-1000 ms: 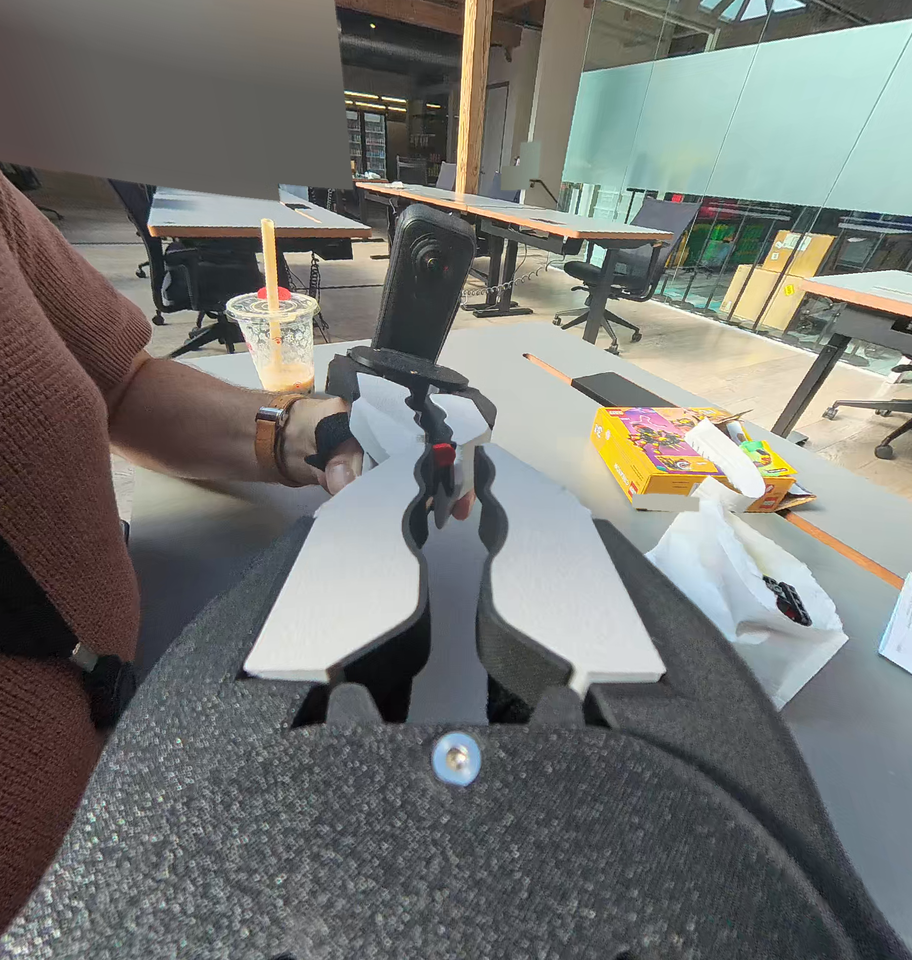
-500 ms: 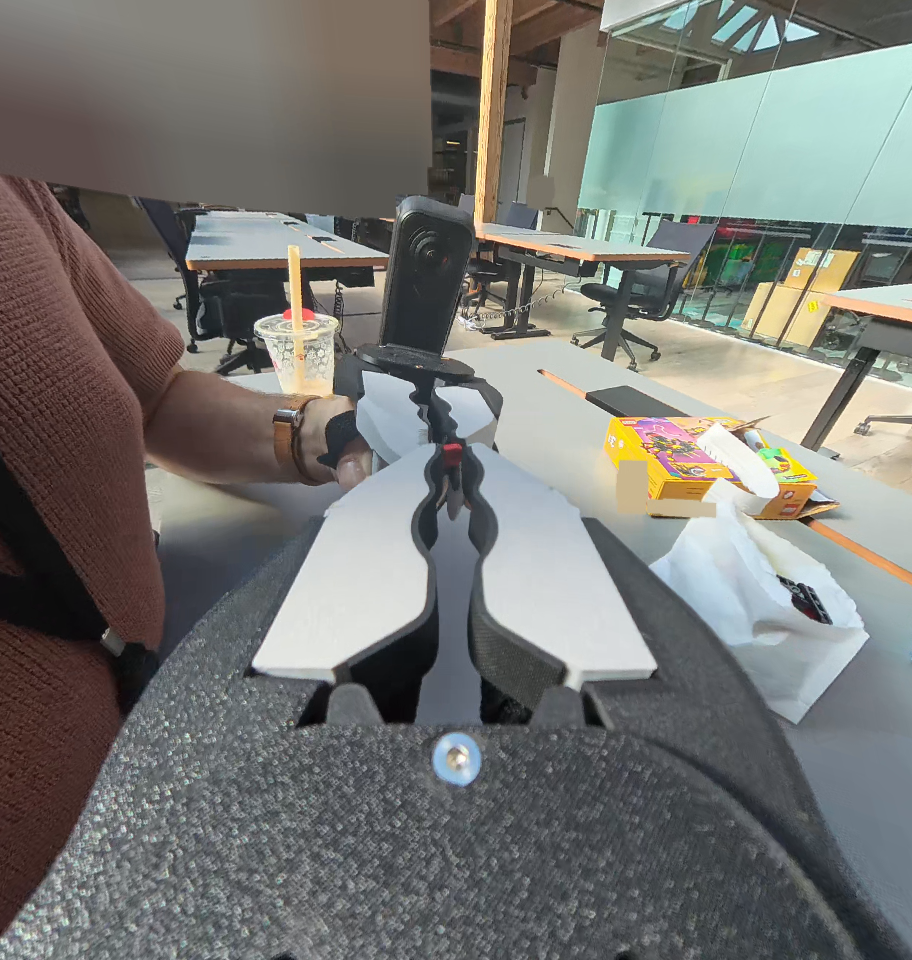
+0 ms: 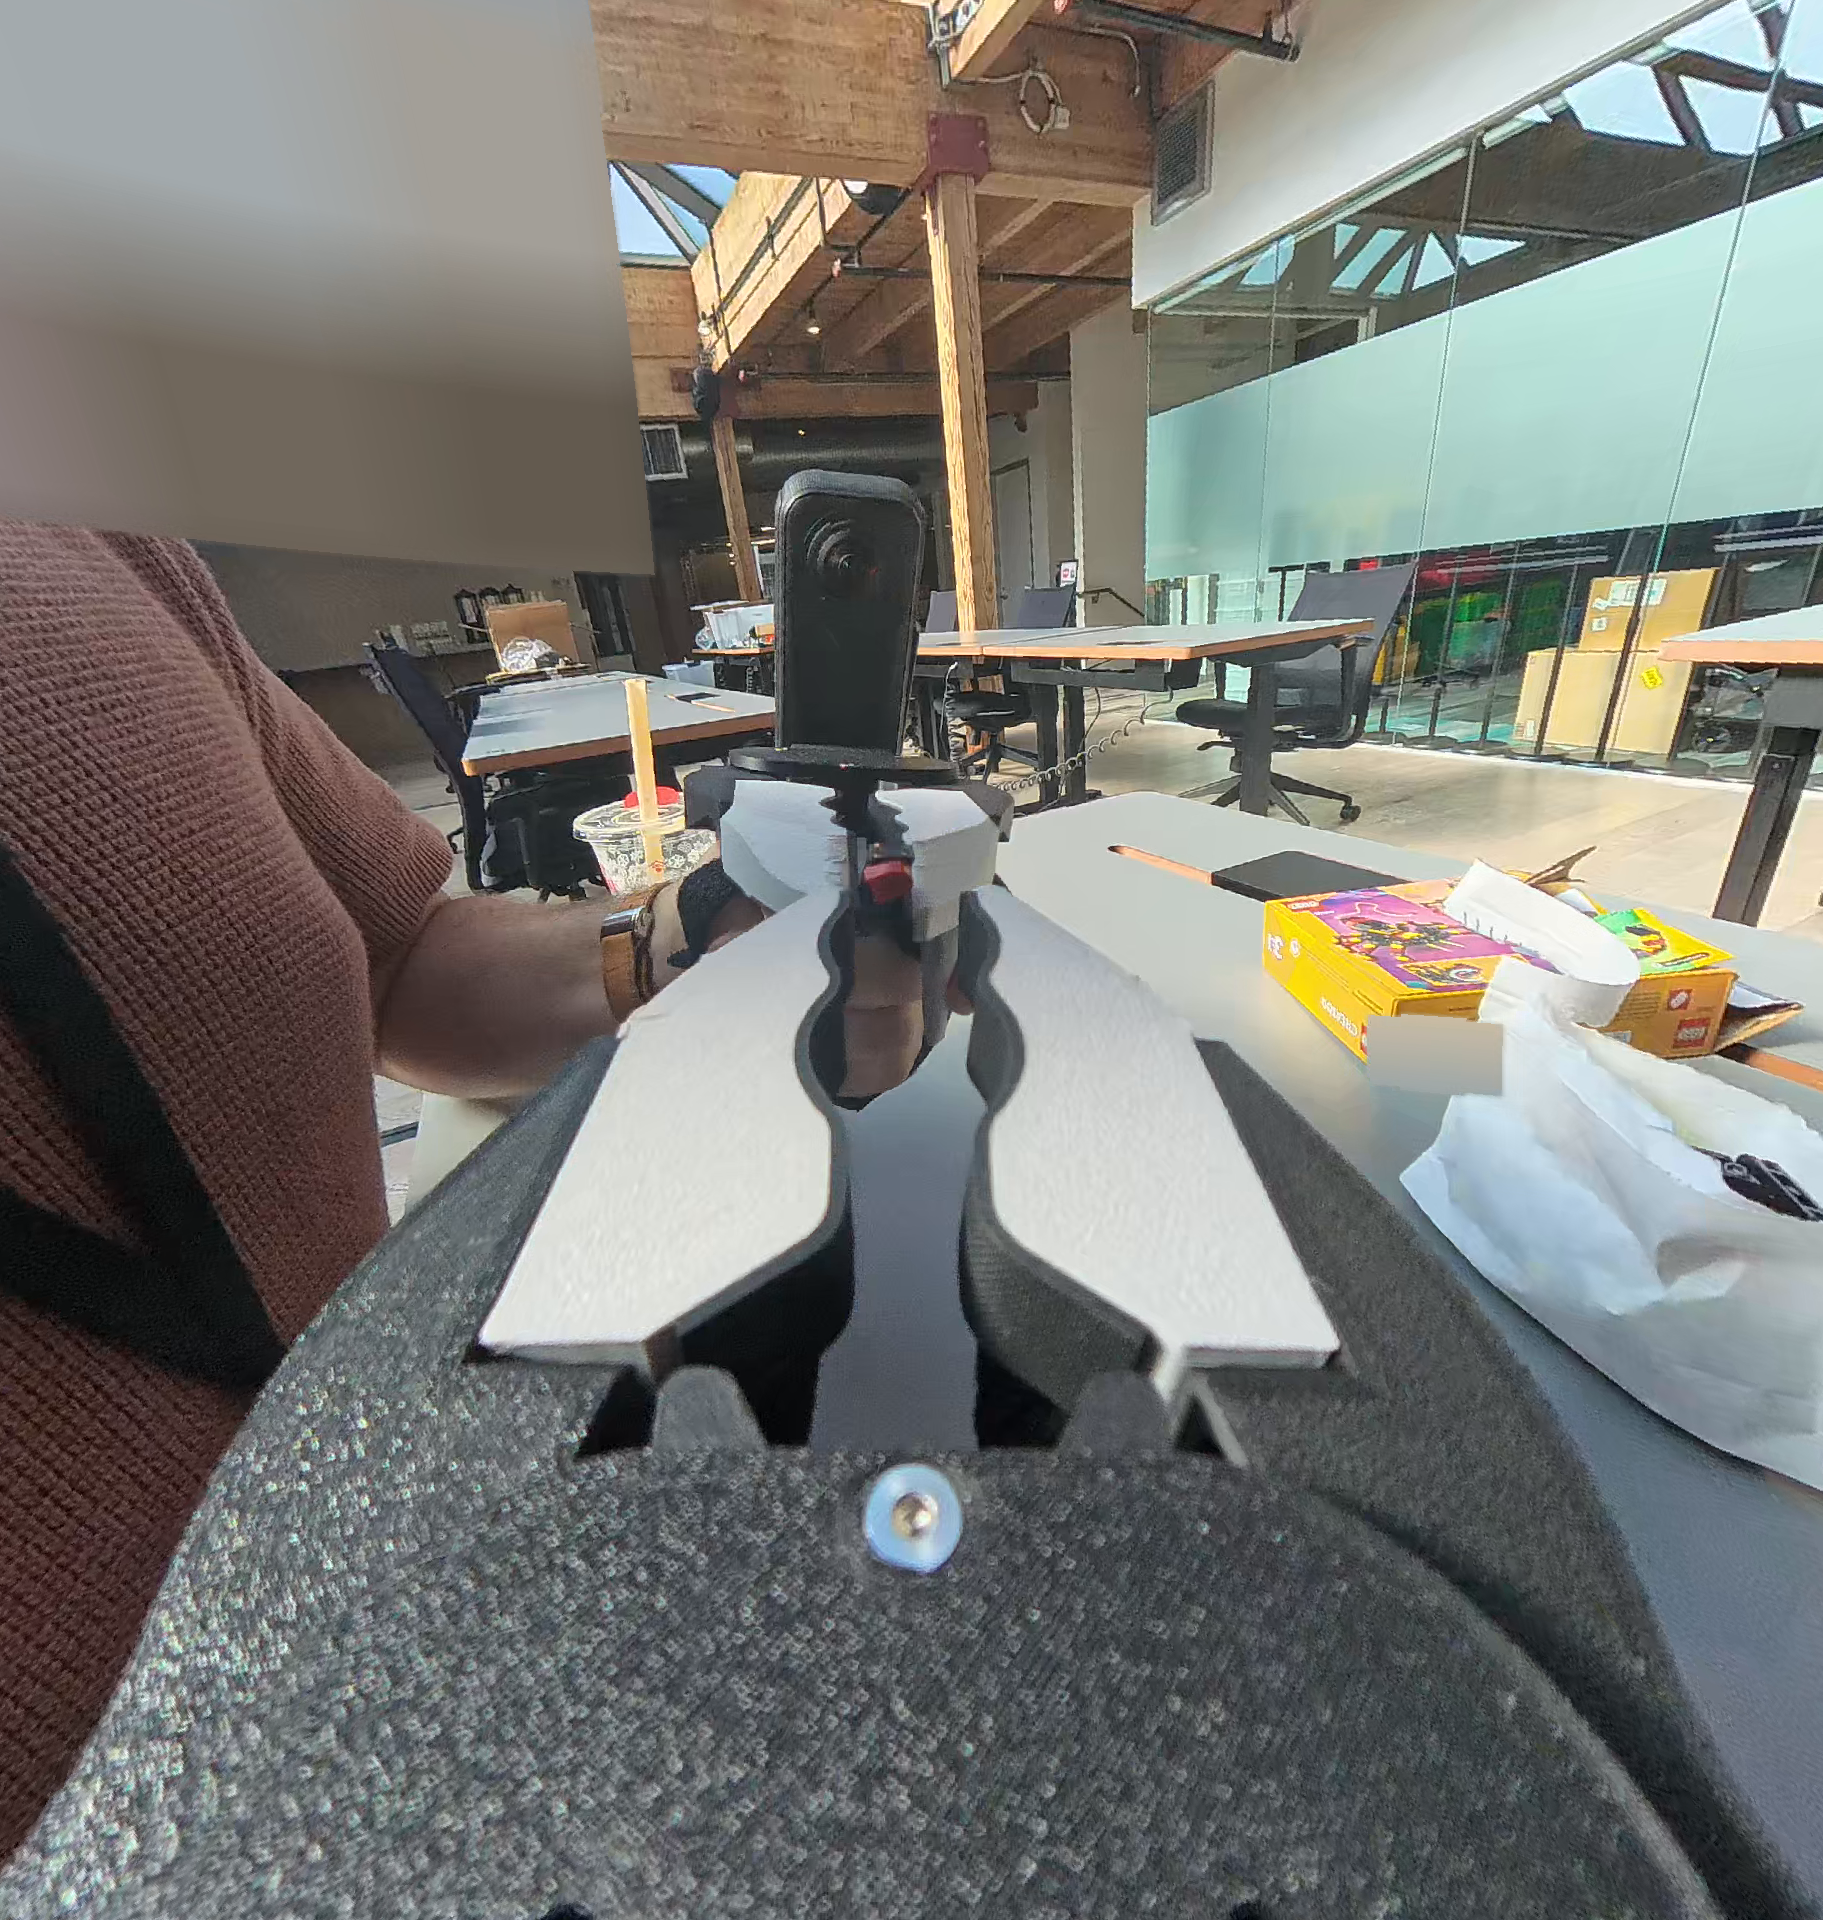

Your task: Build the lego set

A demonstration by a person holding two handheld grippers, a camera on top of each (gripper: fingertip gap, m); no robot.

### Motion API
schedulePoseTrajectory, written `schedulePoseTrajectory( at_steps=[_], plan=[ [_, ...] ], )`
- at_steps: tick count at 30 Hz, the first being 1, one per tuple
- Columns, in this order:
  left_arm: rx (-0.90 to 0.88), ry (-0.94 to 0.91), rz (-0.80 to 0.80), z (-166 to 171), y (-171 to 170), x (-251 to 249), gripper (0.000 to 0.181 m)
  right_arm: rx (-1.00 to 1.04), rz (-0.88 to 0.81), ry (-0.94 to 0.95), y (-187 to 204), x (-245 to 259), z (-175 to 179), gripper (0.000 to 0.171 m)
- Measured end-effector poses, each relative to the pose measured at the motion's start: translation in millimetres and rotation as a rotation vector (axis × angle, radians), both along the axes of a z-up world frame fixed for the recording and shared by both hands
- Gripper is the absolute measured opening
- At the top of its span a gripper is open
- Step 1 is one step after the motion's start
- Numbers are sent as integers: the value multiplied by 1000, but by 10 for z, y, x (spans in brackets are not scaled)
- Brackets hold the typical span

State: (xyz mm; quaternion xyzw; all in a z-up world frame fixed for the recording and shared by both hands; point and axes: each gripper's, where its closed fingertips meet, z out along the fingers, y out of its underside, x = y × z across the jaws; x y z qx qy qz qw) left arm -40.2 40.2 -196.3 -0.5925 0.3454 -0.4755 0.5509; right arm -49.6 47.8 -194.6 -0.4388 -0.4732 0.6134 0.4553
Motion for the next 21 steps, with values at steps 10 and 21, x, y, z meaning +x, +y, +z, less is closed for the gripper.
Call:
schedulePoseTrajectory(
  at_steps=[10, 21],
  plan=[
    [-34, 6, -43, -53, -64, 81, 7, 58, 68, 8, -107, 17, 12, 9],
    [-41, -39, -50, -18, -54, 79, 8, 57, 55, 4, -69, 46, 24, 12]
  ],
)
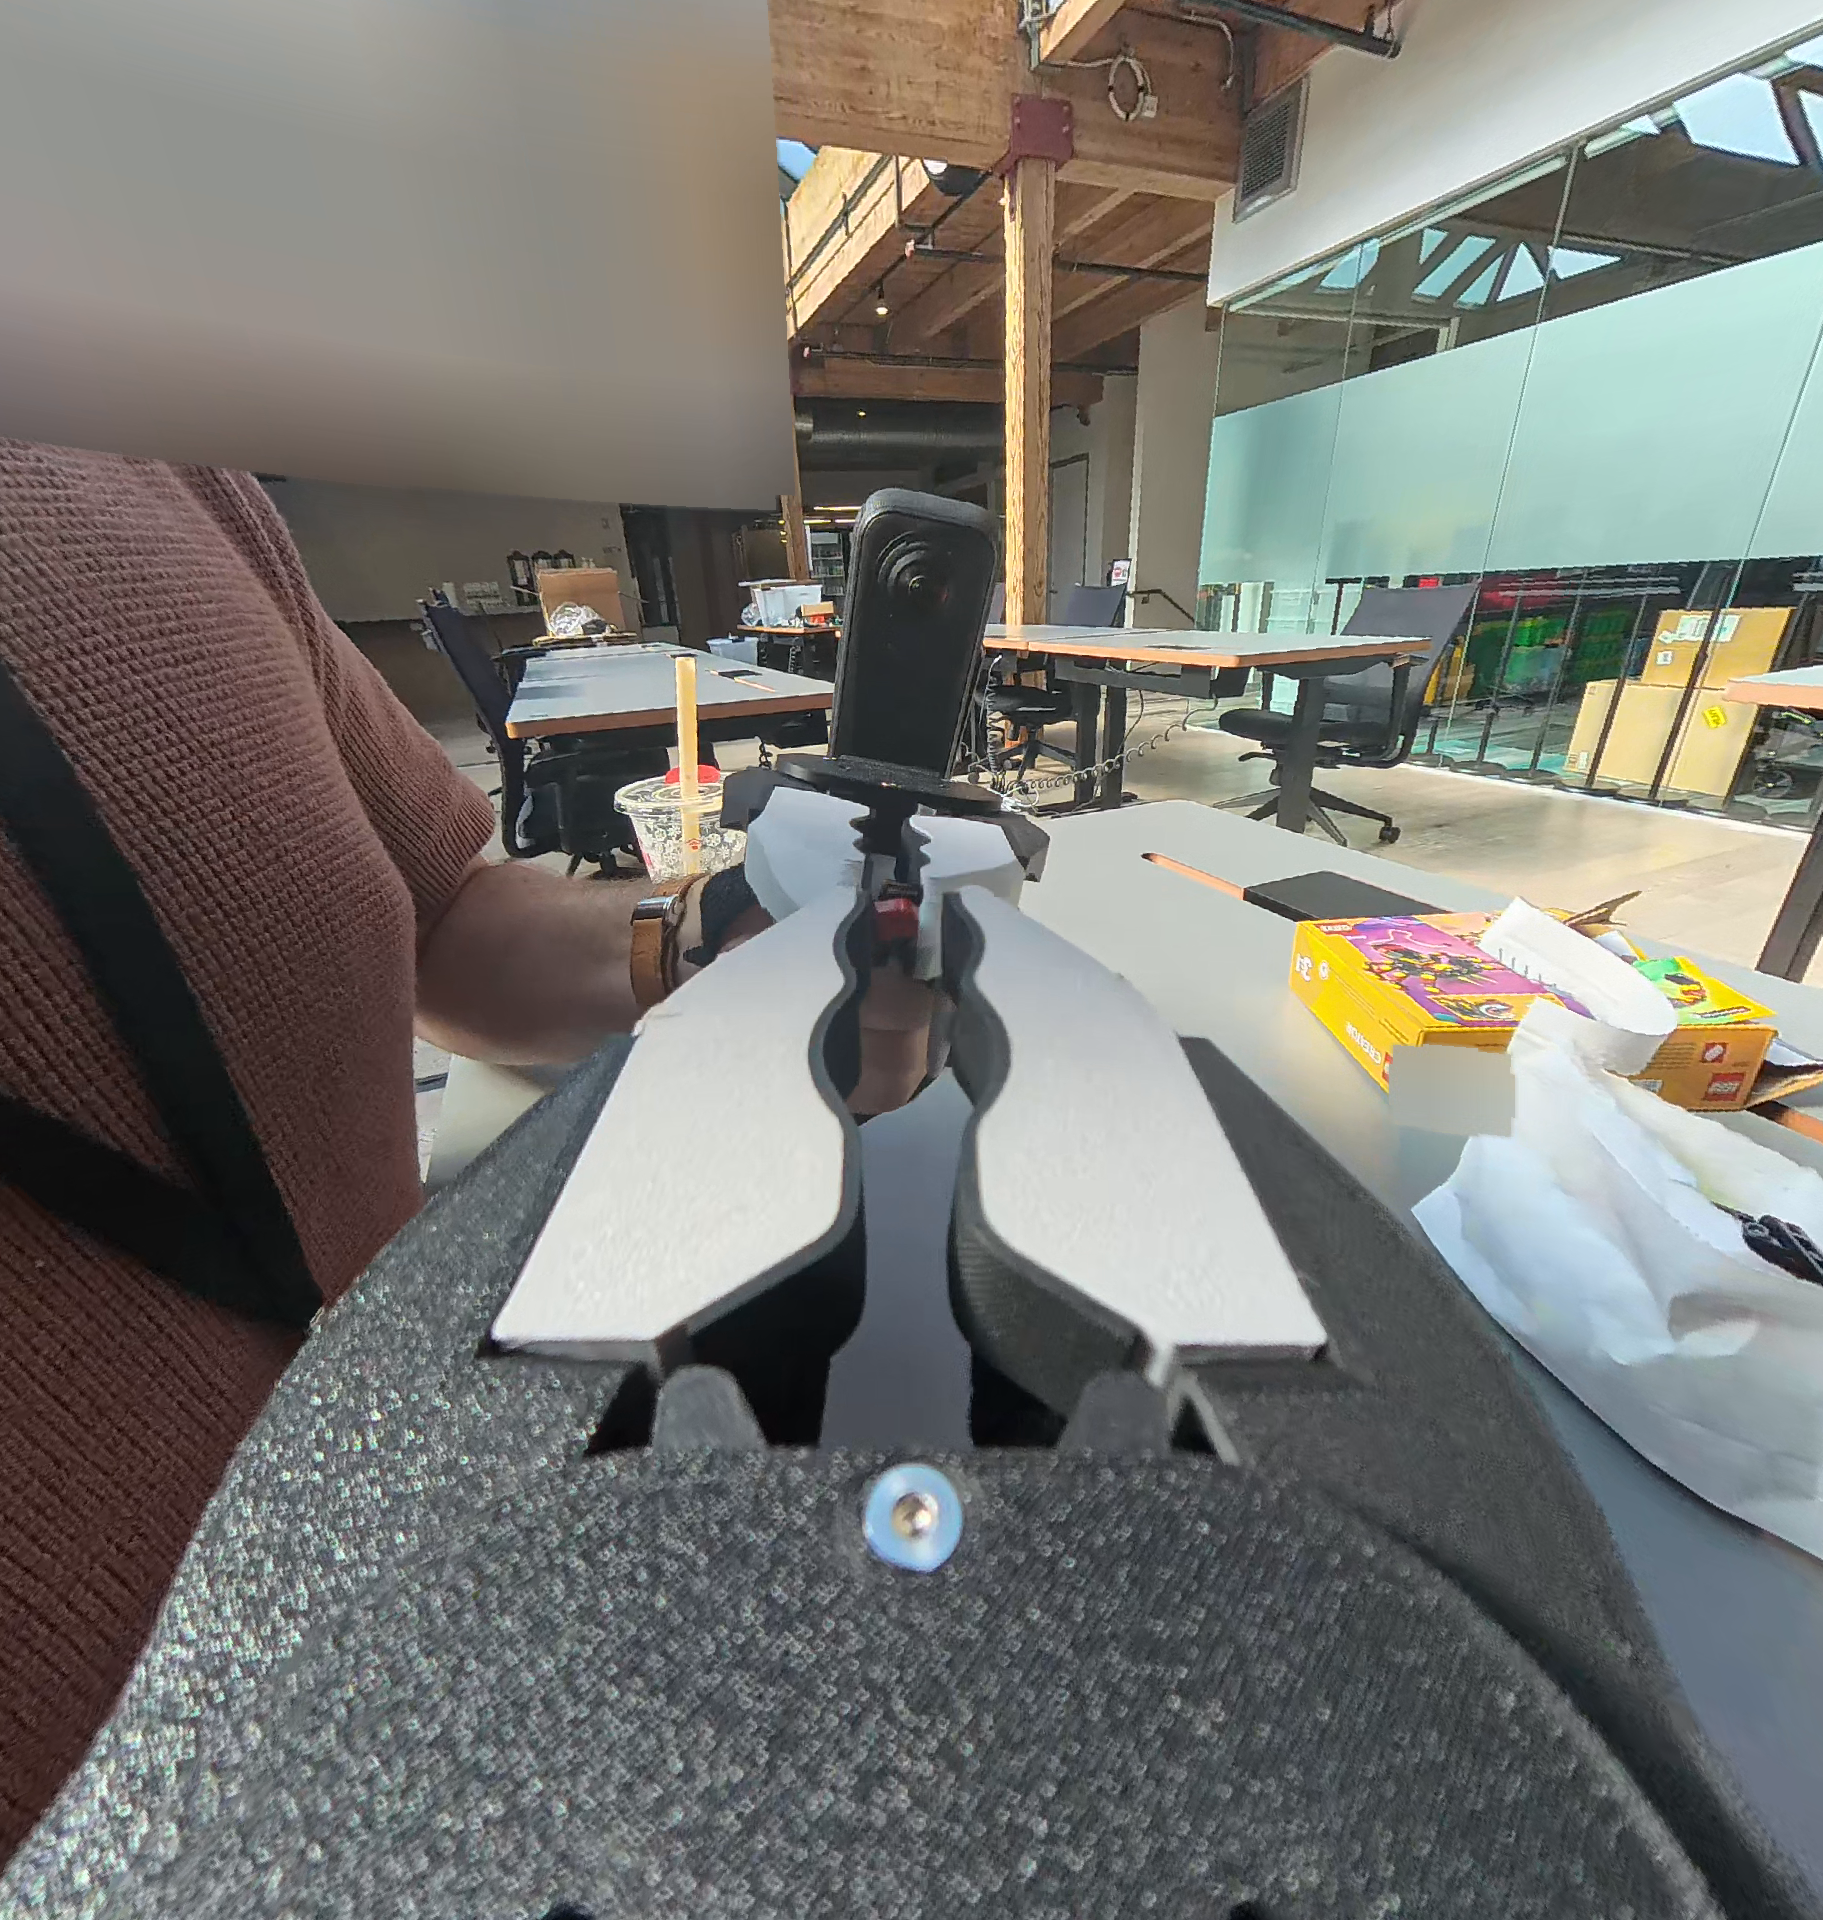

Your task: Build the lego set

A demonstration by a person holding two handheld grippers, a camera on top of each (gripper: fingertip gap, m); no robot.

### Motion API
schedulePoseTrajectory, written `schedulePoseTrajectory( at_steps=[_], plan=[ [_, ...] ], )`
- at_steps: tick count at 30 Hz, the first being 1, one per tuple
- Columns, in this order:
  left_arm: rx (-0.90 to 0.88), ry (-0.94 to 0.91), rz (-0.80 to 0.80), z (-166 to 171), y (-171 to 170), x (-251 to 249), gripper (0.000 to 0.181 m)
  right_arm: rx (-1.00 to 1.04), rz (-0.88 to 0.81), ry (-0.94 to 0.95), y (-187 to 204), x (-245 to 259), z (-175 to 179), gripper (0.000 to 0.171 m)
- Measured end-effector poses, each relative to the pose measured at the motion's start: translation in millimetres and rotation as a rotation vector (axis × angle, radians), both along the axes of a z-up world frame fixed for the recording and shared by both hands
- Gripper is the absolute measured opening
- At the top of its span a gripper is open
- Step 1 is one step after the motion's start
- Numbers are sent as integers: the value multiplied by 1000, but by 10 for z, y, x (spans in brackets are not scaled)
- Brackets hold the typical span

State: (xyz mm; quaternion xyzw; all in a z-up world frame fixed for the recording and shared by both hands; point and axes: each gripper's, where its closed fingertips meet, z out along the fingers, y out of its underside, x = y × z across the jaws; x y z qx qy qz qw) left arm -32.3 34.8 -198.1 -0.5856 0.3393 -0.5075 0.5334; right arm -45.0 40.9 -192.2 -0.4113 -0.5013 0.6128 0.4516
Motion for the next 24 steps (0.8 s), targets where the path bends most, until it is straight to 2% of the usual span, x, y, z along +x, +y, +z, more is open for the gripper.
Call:
schedulePoseTrajectory(
  at_steps=[4, 9, 13, 15, 18, 20, 24],
  plan=[
    [0, -2, 3, -4, -3, -3, 8, 14, 3, -9, -16, 2, -5, 9],
    [1, -22, 7, 7, -6, -11, 8, 16, -3, -26, 3, 2, -6, 14],
    [0, -48, 10, 37, -4, -24, 8, 29, -1, -46, -16, 8, -16, 9],
    [-1, -75, 12, 77, 8, -33, 7, 57, -18, -77, -13, -6, -67, 0],
    [20, -32, 18, 53, 6, 9, 8, 37, -36, -33, 1, 29, -3, 0],
    [10, -59, 5, 87, -10, 18, 8, 15, -34, -25, 18, 54, 14, 9],
    [8, -55, -6, 72, -29, 34, 8, 17, -21, -23, -23, 60, 30, 15]
  ],
)
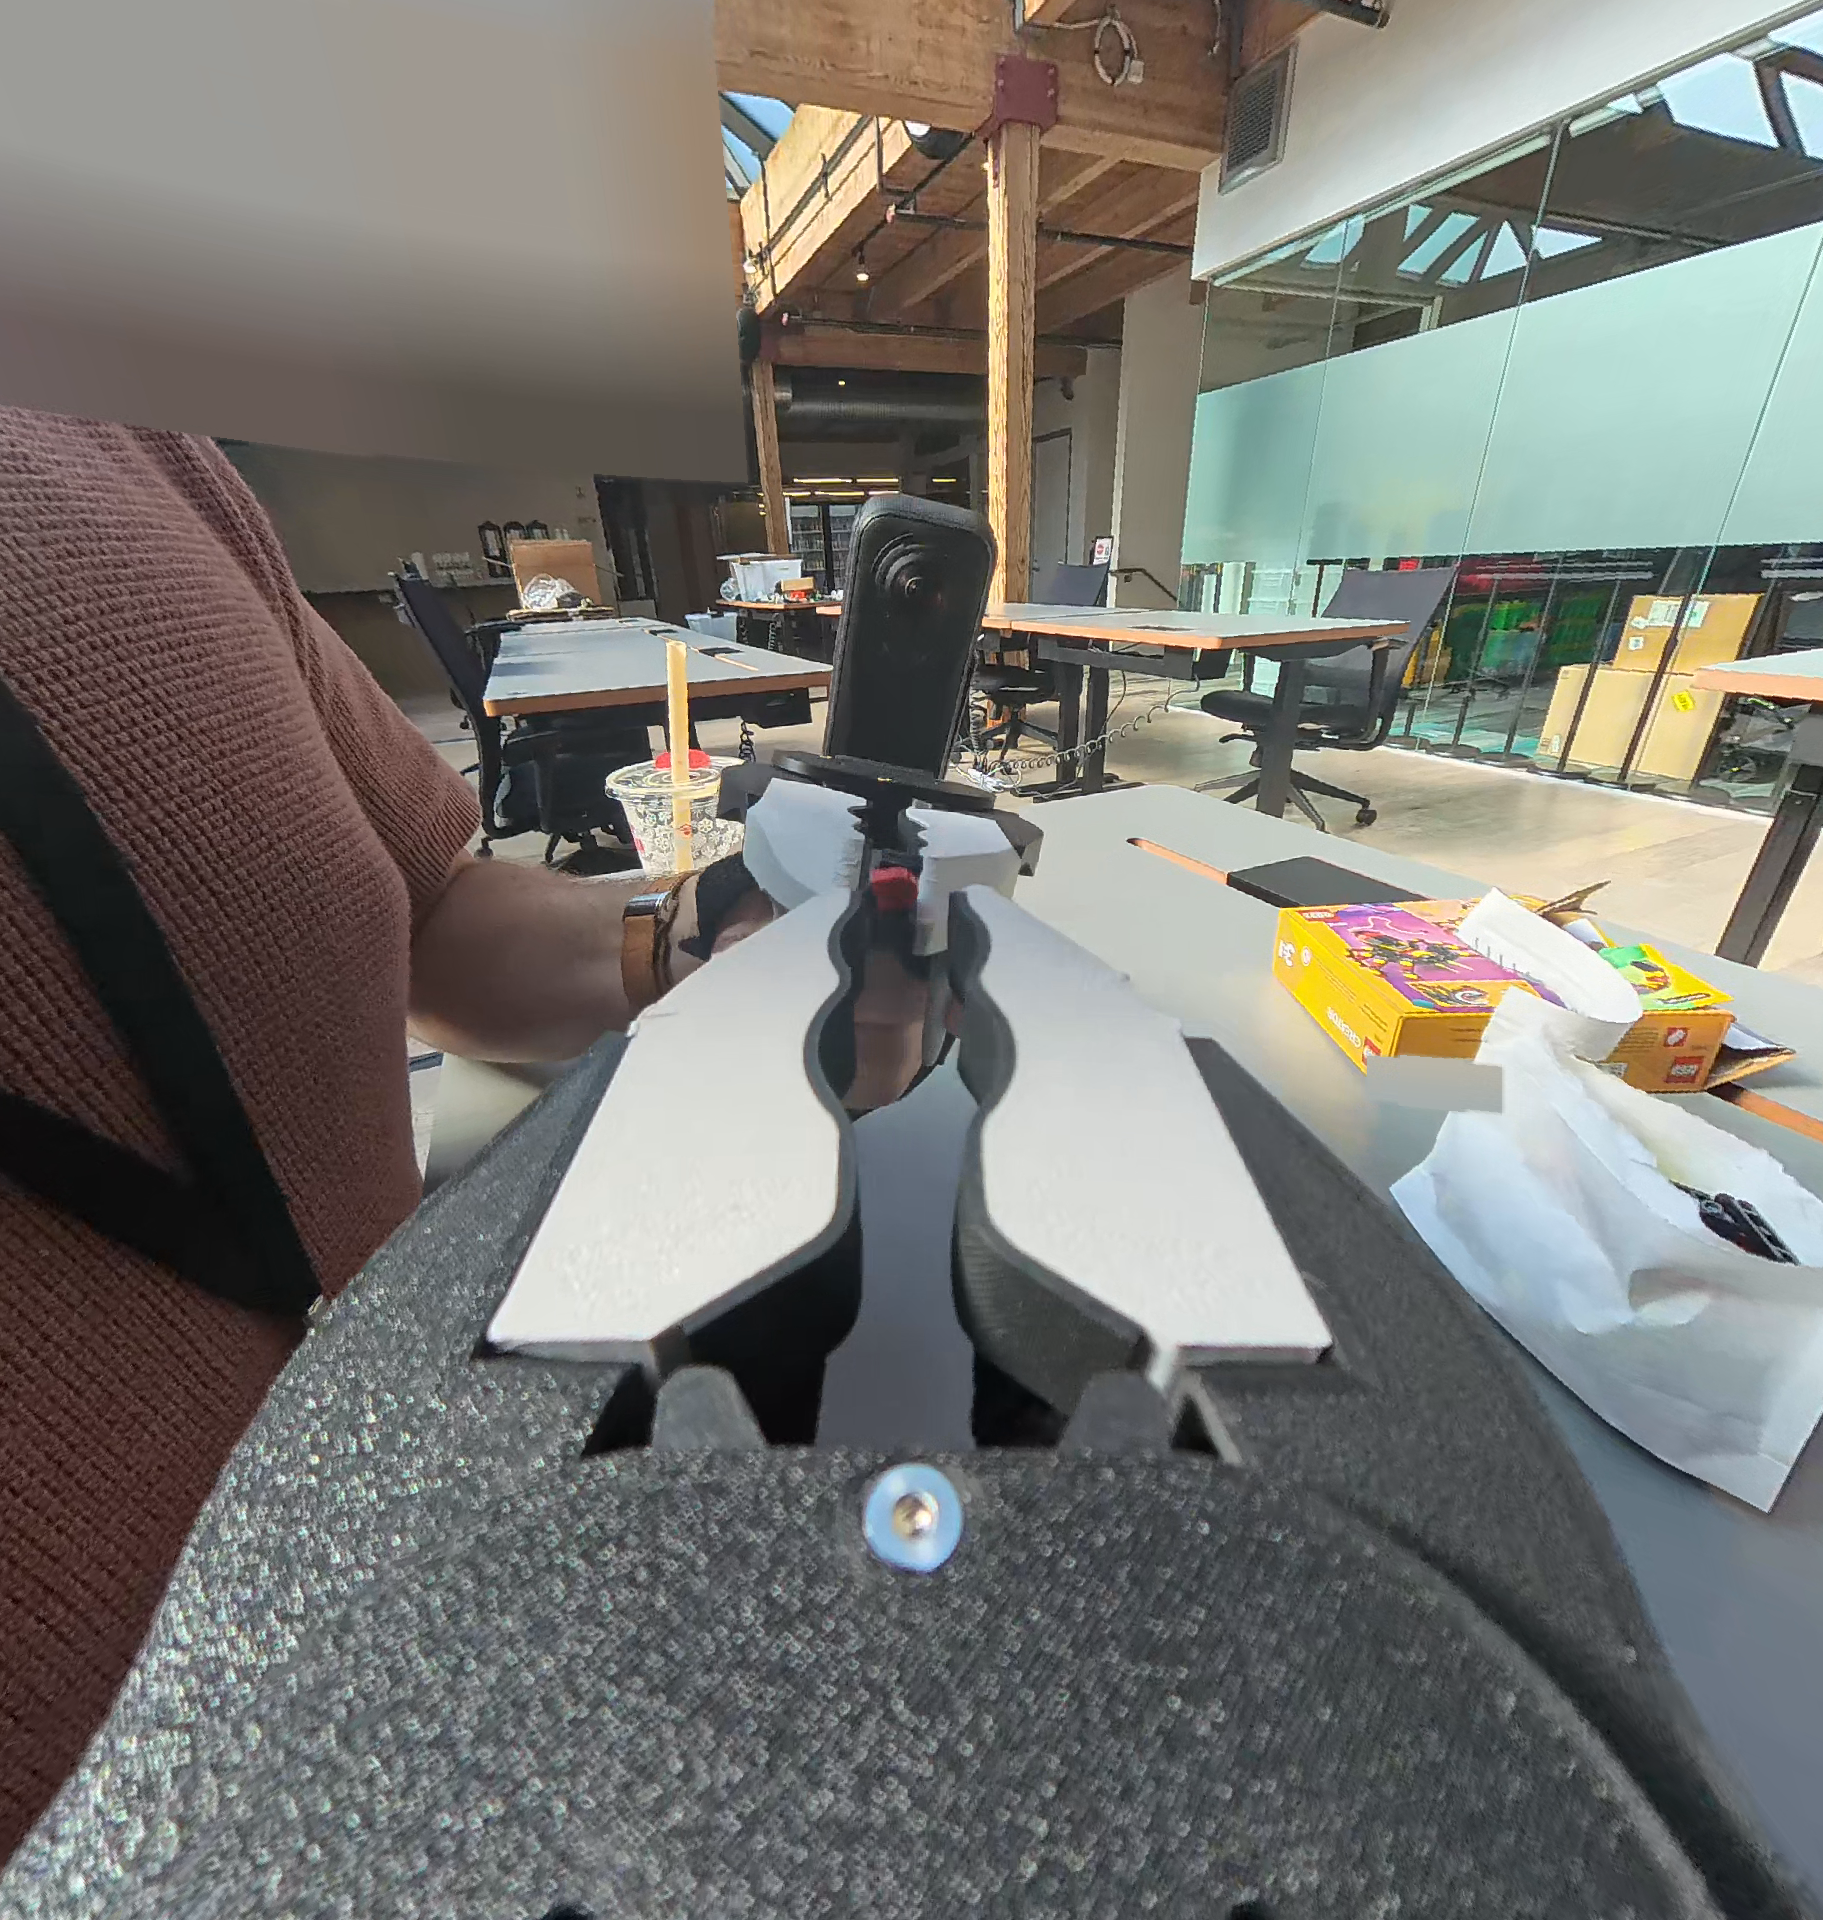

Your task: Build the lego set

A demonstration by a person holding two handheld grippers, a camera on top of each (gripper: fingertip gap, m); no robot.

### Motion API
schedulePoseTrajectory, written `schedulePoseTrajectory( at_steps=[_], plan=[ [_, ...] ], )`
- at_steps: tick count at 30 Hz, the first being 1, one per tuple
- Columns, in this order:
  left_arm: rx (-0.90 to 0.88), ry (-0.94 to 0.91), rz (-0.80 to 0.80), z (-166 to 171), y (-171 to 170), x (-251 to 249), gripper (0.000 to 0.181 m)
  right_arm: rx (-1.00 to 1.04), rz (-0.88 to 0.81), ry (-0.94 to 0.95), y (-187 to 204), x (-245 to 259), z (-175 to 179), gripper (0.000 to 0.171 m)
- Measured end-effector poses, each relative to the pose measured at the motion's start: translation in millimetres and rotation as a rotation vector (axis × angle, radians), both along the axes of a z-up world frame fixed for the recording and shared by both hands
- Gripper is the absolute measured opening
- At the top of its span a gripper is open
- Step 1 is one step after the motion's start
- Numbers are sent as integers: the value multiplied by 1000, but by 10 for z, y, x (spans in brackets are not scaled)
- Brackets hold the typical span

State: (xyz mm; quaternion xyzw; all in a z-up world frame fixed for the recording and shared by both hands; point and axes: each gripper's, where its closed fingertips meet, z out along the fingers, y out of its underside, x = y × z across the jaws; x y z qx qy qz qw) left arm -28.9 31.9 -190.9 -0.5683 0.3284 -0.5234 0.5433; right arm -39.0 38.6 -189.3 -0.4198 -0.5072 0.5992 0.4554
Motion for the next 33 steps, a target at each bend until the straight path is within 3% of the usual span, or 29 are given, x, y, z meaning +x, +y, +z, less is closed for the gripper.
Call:
schedulePoseTrajectory(
  at_steps=[26, 33],
  plan=[
    [-15, 15, -14, -42, 6, 16, 7, 26, 17, -19, -16, 3, -9, 8],
    [-27, 61, -12, -98, 10, 17, 7, 148, -37, -56, -4, 2, -54, 9]
  ],
)
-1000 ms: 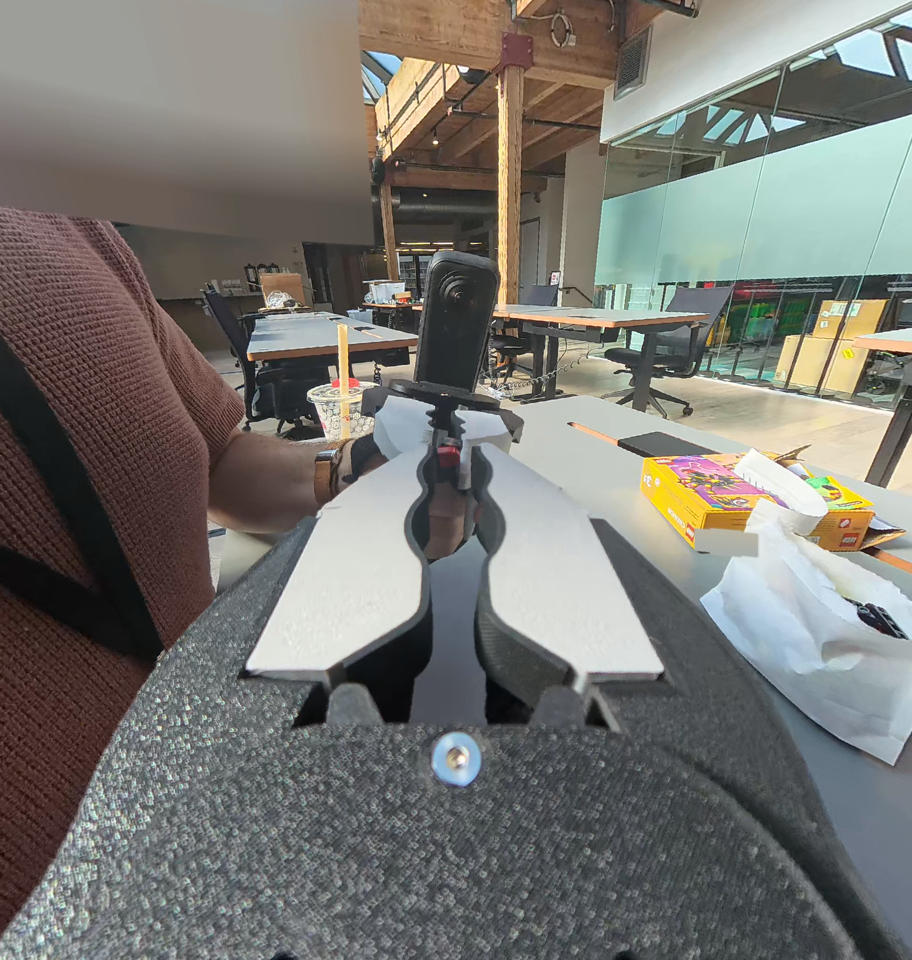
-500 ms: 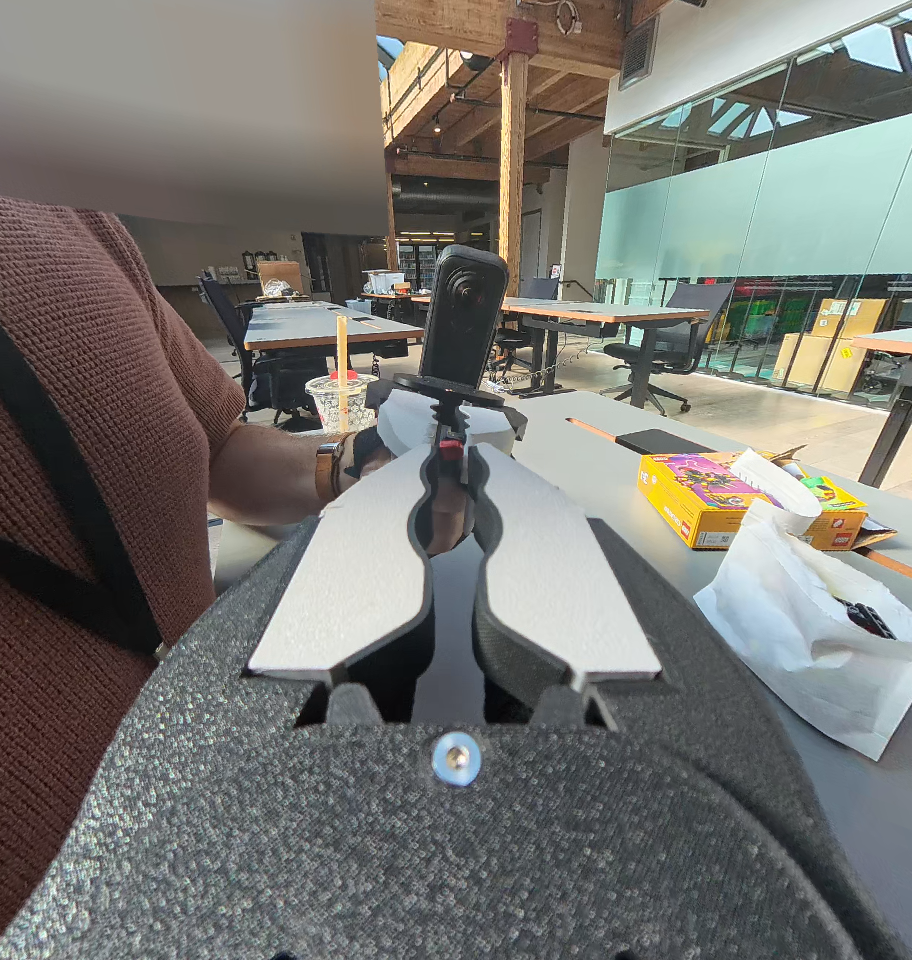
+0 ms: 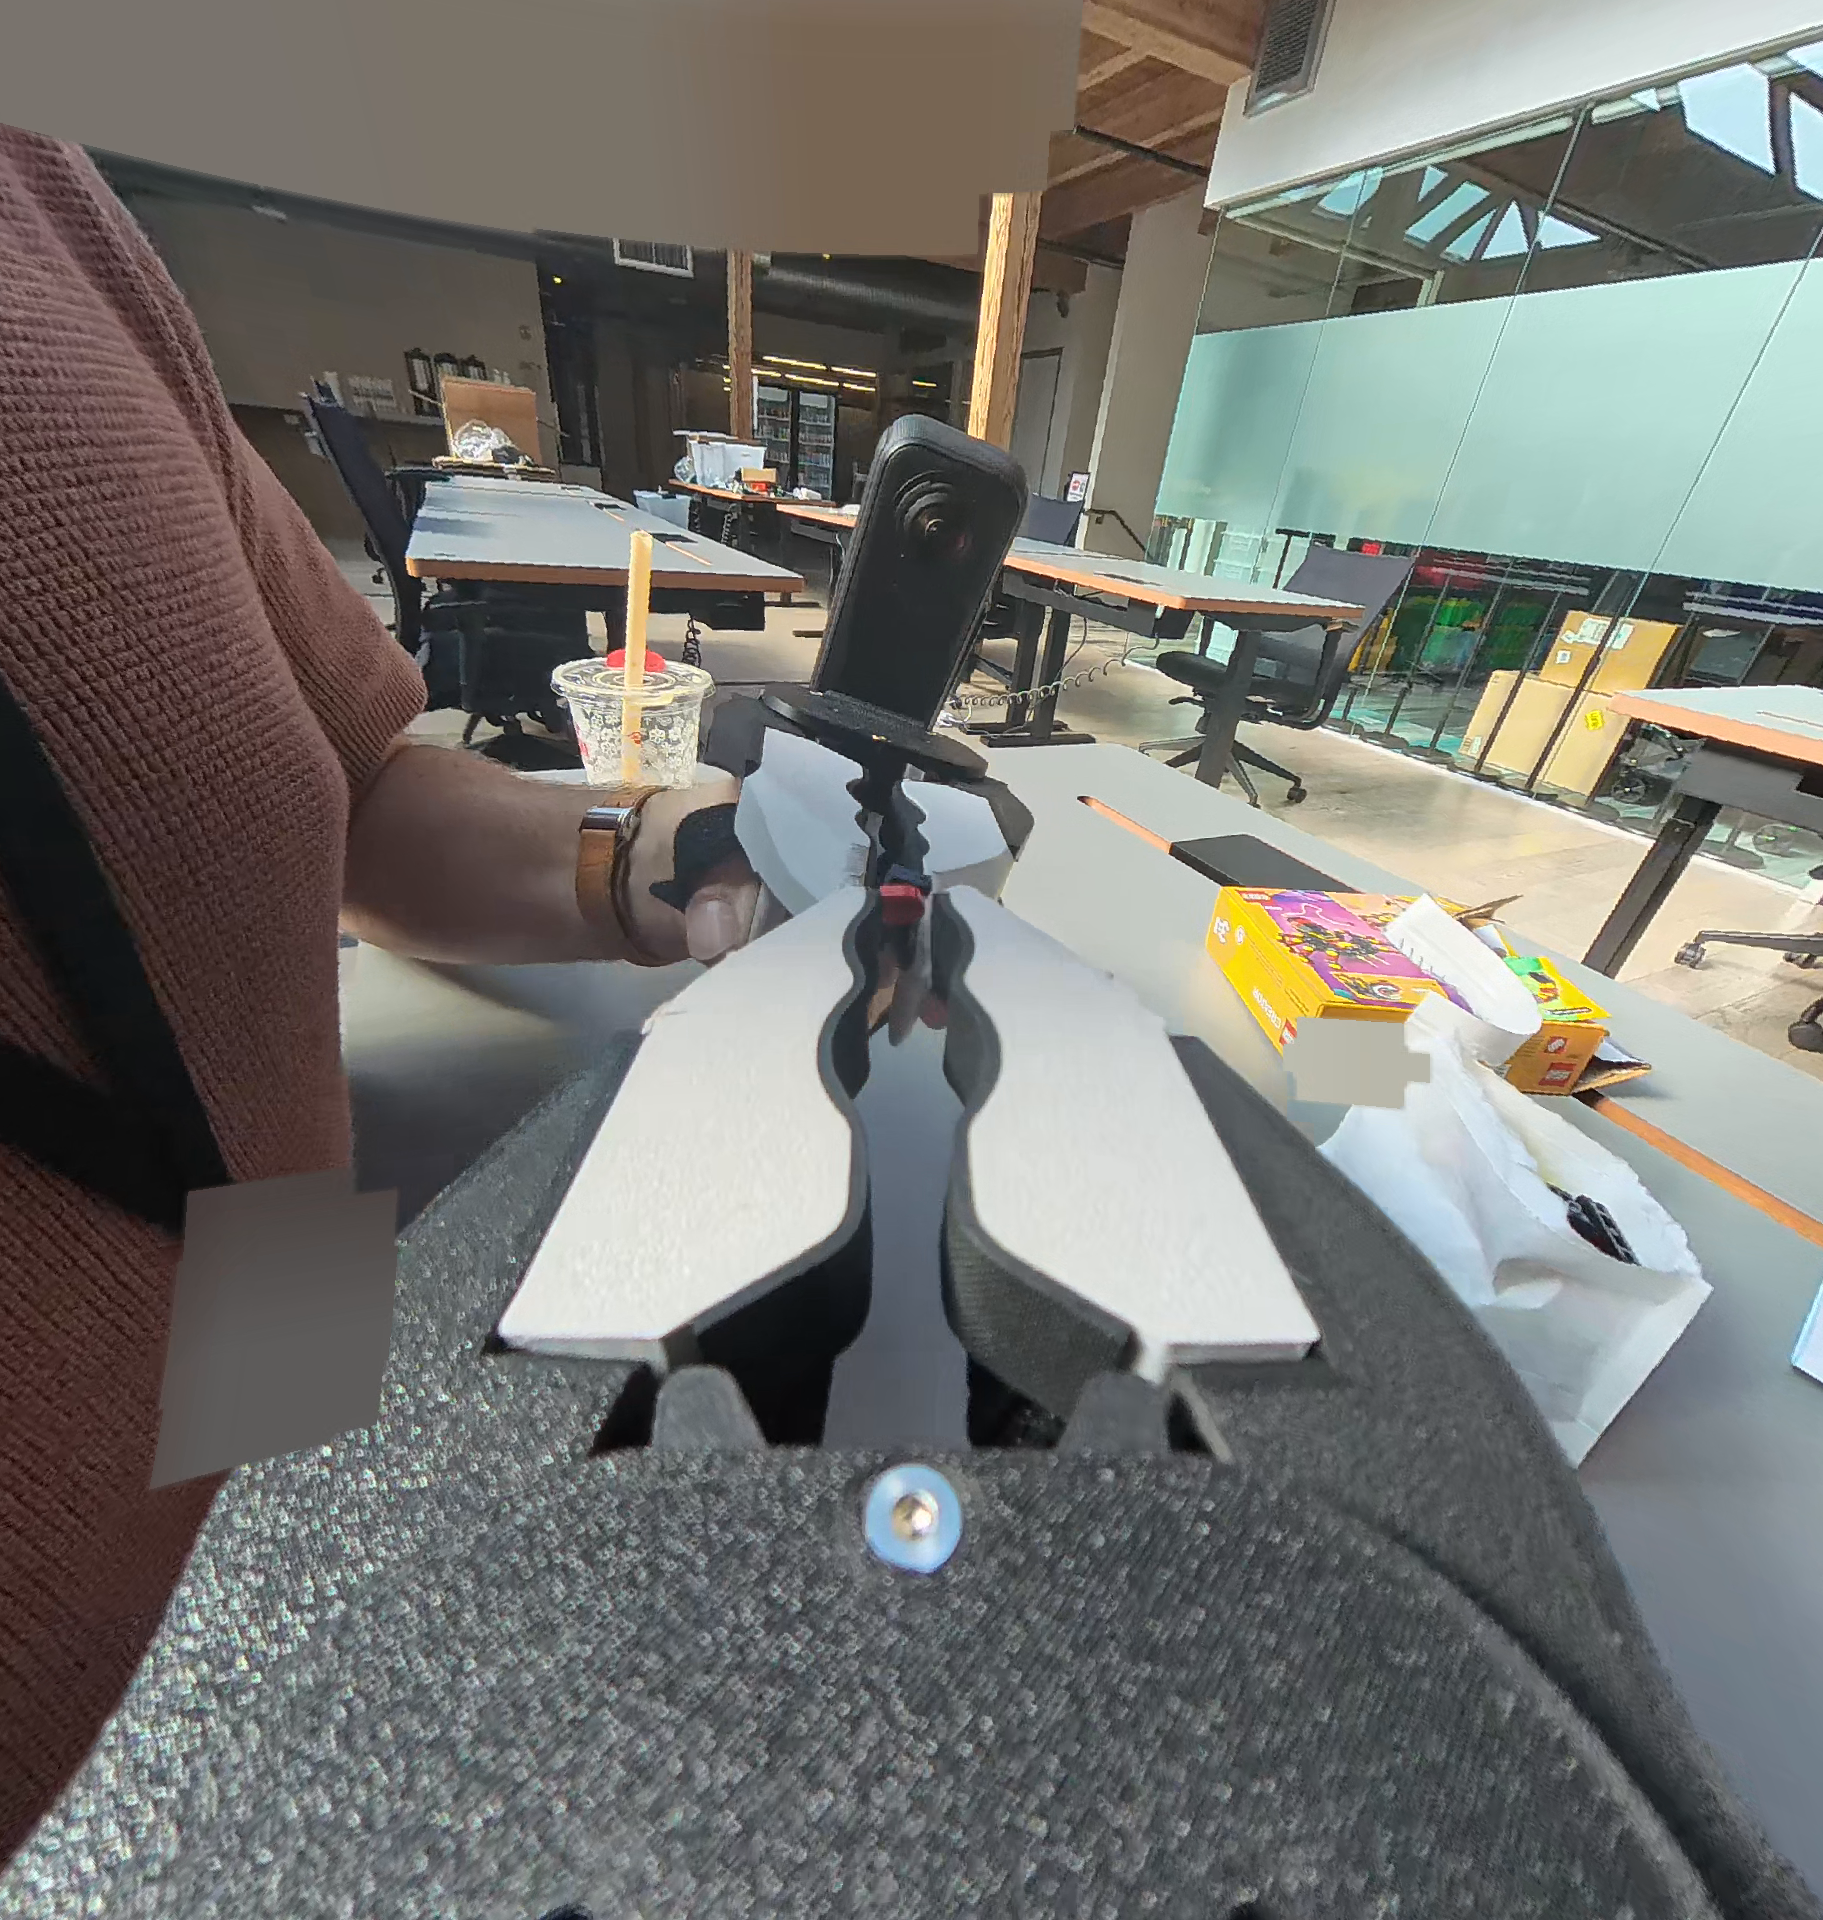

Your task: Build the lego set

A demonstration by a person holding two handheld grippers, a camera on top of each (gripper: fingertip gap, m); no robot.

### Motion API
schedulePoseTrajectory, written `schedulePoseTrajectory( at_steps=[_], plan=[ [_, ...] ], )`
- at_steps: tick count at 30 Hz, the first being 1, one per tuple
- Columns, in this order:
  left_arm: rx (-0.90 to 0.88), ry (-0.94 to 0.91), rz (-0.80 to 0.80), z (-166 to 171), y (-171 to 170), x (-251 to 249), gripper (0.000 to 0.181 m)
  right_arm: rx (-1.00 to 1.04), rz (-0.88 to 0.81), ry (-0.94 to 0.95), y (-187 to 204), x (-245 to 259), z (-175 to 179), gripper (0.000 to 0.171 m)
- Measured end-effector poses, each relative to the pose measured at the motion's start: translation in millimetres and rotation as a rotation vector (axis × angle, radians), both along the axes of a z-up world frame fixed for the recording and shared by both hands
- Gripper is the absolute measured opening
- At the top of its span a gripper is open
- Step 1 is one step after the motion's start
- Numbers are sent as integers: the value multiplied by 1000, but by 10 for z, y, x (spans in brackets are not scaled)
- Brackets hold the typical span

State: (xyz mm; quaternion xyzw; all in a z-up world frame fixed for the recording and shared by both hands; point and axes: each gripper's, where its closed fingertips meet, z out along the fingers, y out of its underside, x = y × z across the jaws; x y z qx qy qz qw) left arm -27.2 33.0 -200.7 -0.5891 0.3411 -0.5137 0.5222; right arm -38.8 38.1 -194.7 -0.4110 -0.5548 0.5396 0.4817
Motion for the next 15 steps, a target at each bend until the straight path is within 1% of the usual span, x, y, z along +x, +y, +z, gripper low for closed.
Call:
schedulePoseTrajectory(
  at_steps=[2, 7, 12, 15],
  plan=[
    [-17, 2, 1, -17, 10, 0, 7, 29, -20, -9, 18, -3, -15, 10],
    [-39, 0, -11, -46, -1, 7, 8, 92, -31, -13, 2, -9, -36, 7],
    [-32, 35, -25, -78, -37, 28, 8, 92, -13, -8, -38, 0, -60, 7],
    [-37, 34, -21, -80, -26, 26, 7, 119, -42, 0, -28, 1, -61, 7]
  ],
)
